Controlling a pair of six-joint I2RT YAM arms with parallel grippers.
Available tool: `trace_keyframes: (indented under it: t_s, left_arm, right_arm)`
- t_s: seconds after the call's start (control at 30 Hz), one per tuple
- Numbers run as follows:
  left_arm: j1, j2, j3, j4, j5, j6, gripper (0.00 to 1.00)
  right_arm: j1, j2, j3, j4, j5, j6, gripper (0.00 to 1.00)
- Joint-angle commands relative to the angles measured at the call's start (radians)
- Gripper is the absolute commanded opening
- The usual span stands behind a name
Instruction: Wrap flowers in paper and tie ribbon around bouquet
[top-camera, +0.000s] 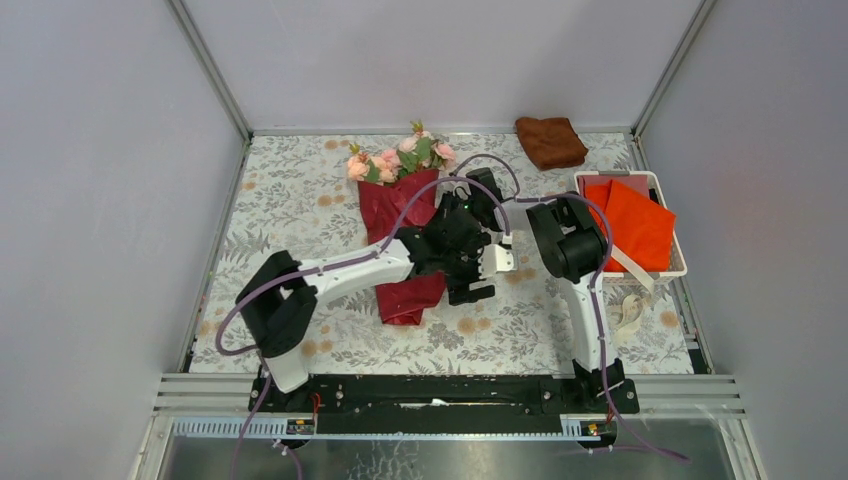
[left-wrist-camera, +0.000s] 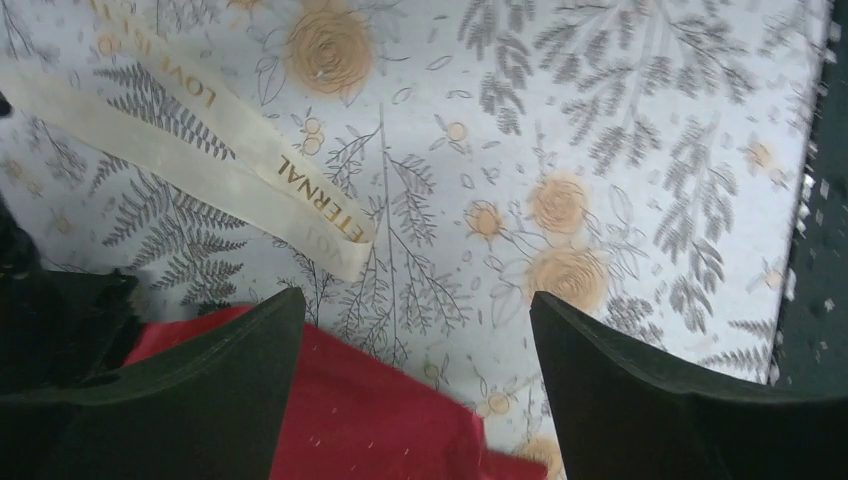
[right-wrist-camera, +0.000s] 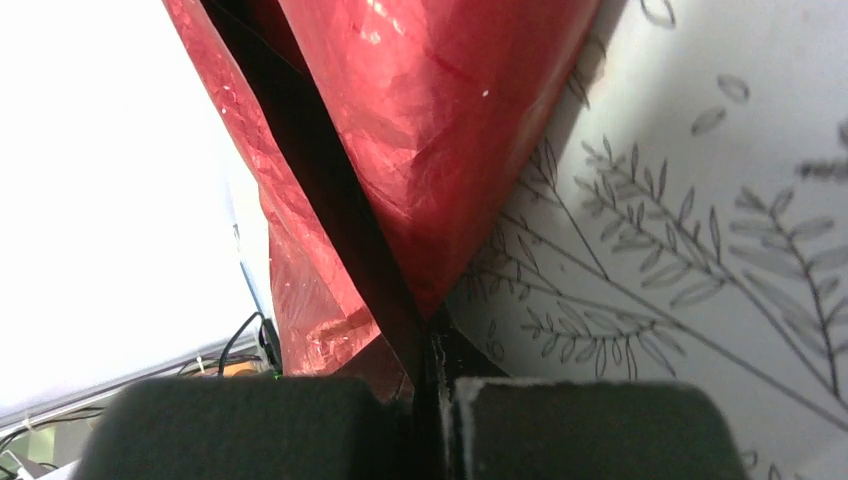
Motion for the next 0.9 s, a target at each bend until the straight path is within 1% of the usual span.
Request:
trace_keyframes:
  t_s: [0.0, 0.13, 0.27, 0.4, 0.57, 0.63, 0.67, 0.7, 0.73, 0.77, 0.83, 0.87]
  left_arm:
    - [0.056, 0.107, 0.023, 0.127, -0.004, -0.175, 0.89]
    - [0.088, 0.17, 0.037, 0.204, -0.061, -0.255, 0.89]
    - [0.101, 0.216, 0.045, 0.25, -0.057, -0.289, 0.88]
    - [0.1, 0.276, 0.052, 0.258, -0.05, -0.314, 0.88]
    - [0.1, 0.313, 0.061, 0.261, -0.026, -0.325, 0.87]
    - [0.101, 0.321, 0.071, 0.258, -0.028, -0.321, 0.84]
    - [0.1, 0.323, 0.075, 0.256, -0.025, -0.317, 0.79]
    - [0.1, 0.324, 0.077, 0.253, -0.012, -0.311, 0.68]
    - [0.1, 0.321, 0.075, 0.25, 0.005, -0.307, 0.53]
    - [0.1, 0.316, 0.072, 0.248, 0.025, -0.306, 0.4]
    - [0.099, 0.303, 0.064, 0.241, 0.061, -0.291, 0.21]
    - [0.099, 0.295, 0.061, 0.237, 0.069, -0.284, 0.07]
  right_arm:
    - [-0.007, 0.041, 0.084, 0.017, 0.011, 0.003, 0.0]
    - [-0.007, 0.054, 0.126, -0.027, 0.026, -0.041, 0.0]
    - [-0.007, 0.068, 0.149, -0.065, 0.032, -0.066, 0.0]
    - [-0.007, 0.069, 0.15, -0.082, 0.038, -0.083, 0.0]
    - [-0.007, 0.063, 0.165, -0.13, 0.051, -0.116, 0.0]
    - [-0.007, 0.057, 0.169, -0.144, 0.056, -0.127, 0.0]
    - [-0.007, 0.054, 0.17, -0.15, 0.059, -0.136, 0.0]
    - [-0.007, 0.051, 0.172, -0.156, 0.061, -0.14, 0.0]
    - [-0.007, 0.047, 0.173, -0.159, 0.062, -0.143, 0.0]
    - [-0.007, 0.044, 0.174, -0.161, 0.061, -0.143, 0.0]
    - [-0.007, 0.039, 0.181, -0.166, 0.062, -0.145, 0.0]
    - [-0.007, 0.036, 0.186, -0.172, 0.064, -0.145, 0.0]
